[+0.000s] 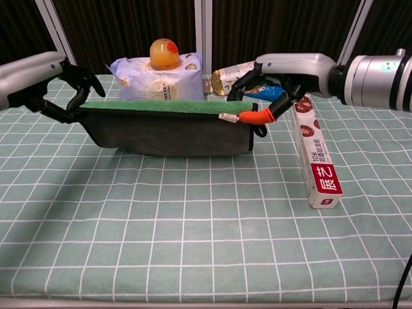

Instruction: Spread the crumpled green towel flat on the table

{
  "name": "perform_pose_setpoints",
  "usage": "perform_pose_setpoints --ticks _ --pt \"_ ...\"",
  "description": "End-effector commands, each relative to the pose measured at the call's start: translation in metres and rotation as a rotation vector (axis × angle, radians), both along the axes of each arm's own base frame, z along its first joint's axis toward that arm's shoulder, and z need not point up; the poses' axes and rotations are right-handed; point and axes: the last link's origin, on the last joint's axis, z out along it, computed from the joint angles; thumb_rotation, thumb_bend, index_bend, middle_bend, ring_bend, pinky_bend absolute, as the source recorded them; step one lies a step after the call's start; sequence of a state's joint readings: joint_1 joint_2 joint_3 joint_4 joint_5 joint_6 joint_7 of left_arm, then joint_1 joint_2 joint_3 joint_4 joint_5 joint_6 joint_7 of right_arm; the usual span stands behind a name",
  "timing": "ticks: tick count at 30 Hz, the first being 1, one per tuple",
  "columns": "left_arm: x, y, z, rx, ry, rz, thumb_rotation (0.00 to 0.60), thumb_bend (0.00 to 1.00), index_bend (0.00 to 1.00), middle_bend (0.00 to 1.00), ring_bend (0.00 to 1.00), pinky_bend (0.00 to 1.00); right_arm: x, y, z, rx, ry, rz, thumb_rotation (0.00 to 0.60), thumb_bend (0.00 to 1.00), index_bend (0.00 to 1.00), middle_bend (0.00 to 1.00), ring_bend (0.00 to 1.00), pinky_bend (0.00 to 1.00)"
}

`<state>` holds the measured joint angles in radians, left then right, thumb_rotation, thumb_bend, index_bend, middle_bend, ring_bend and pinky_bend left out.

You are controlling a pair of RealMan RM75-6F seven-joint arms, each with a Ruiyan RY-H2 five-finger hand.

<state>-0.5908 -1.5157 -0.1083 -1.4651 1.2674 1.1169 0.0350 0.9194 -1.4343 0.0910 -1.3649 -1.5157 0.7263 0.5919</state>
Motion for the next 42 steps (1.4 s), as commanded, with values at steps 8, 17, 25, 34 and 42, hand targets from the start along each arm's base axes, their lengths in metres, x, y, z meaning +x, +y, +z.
perform_pose_setpoints --ticks 8,17,25,34,42 --pt "-0.014 -0.024 -0.024 -0.100 0.080 0.008 0.600 0.44 0.76 0.42 0.24 0.26 -0.022 0.031 -0.022 0.035 0.052 0.045 0.484 0.46 0.65 0.28 0.03 0.00" --pt "-0.015 -0.045 -0.036 -0.216 0.173 0.005 0.600 0.24 0.36 0.31 0.22 0.26 -0.045 0.056 -0.034 0.019 0.141 0.123 0.329 0.11 0.38 0.19 0.00 0.00" --pt "-0.006 -0.061 -0.030 -0.259 0.186 -0.029 0.530 0.09 0.25 0.23 0.18 0.24 -0.057 0.079 -0.023 -0.013 0.180 0.164 0.248 0.00 0.20 0.12 0.00 0.00" --pt "-0.005 -0.055 0.014 -0.108 0.132 0.002 0.600 0.09 0.25 0.23 0.18 0.24 -0.065 0.069 0.036 -0.276 0.181 0.126 0.470 0.02 0.19 0.14 0.00 0.00" --pt "-0.054 -0.037 0.076 0.234 0.175 0.132 0.600 0.11 0.25 0.23 0.18 0.24 -0.114 0.070 0.094 -0.516 0.285 -0.032 0.600 0.13 0.22 0.18 0.03 0.00"
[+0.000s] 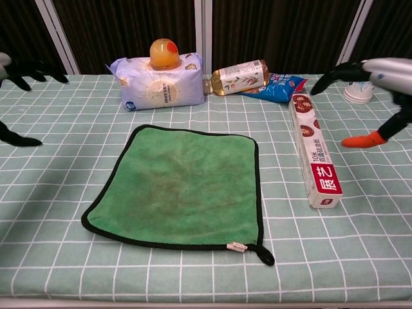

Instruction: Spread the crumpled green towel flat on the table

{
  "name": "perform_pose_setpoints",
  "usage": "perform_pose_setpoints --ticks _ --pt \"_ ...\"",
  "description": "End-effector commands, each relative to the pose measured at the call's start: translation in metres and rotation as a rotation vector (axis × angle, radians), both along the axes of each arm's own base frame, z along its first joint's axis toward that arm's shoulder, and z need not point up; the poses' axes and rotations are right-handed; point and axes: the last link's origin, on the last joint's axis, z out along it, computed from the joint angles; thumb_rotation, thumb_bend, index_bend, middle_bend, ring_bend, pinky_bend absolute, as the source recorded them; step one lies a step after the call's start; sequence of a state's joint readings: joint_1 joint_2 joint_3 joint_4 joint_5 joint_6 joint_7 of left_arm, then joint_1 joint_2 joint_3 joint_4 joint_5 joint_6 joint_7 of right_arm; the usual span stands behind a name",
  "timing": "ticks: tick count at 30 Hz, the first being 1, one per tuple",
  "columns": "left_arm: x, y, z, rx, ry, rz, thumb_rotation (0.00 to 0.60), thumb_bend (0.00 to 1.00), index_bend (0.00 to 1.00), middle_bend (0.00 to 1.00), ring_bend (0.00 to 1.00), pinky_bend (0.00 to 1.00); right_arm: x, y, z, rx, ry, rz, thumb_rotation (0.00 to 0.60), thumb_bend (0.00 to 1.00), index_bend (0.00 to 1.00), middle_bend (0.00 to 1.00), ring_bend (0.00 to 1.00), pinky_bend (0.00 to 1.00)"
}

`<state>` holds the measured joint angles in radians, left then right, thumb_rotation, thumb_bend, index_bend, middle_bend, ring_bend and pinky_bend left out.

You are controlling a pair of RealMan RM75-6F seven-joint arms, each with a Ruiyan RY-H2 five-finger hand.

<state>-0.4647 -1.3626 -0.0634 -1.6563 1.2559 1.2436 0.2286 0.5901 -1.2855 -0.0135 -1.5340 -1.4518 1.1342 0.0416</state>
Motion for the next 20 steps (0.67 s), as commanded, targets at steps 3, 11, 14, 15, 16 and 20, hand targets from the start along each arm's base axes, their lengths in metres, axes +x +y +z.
perform_pose_setpoints --ticks 3,11,14,15,16,20 --pt "-0.046 -0.004 0.052 0.227 0.049 0.096 0.600 0.11 0.25 0.23 0.18 0.24 -0.037 0.013 0.042 -0.166 0.057 -0.089 0.600 0.15 0.22 0.18 0.03 0.00" --pt "-0.079 -0.047 0.086 0.314 0.112 0.153 0.600 0.11 0.25 0.23 0.18 0.23 -0.076 0.055 0.085 -0.295 0.067 -0.215 0.600 0.18 0.22 0.17 0.02 0.00" --pt "-0.084 -0.068 0.088 0.298 0.120 0.176 0.600 0.11 0.25 0.23 0.18 0.23 -0.088 0.076 0.100 -0.347 0.064 -0.266 0.600 0.19 0.21 0.17 0.01 0.00" --pt "-0.084 -0.076 0.088 0.293 0.124 0.182 0.600 0.11 0.25 0.23 0.18 0.23 -0.091 0.084 0.104 -0.364 0.064 -0.283 0.600 0.19 0.21 0.17 0.01 0.00" --pt "-0.084 -0.081 0.088 0.292 0.126 0.186 0.600 0.11 0.25 0.23 0.18 0.23 -0.093 0.091 0.108 -0.375 0.066 -0.295 0.599 0.19 0.21 0.17 0.01 0.00" --pt "-0.079 -0.098 0.088 0.283 0.130 0.188 0.600 0.11 0.25 0.23 0.18 0.23 -0.100 0.115 0.114 -0.400 0.070 -0.332 0.594 0.19 0.21 0.17 0.01 0.00"
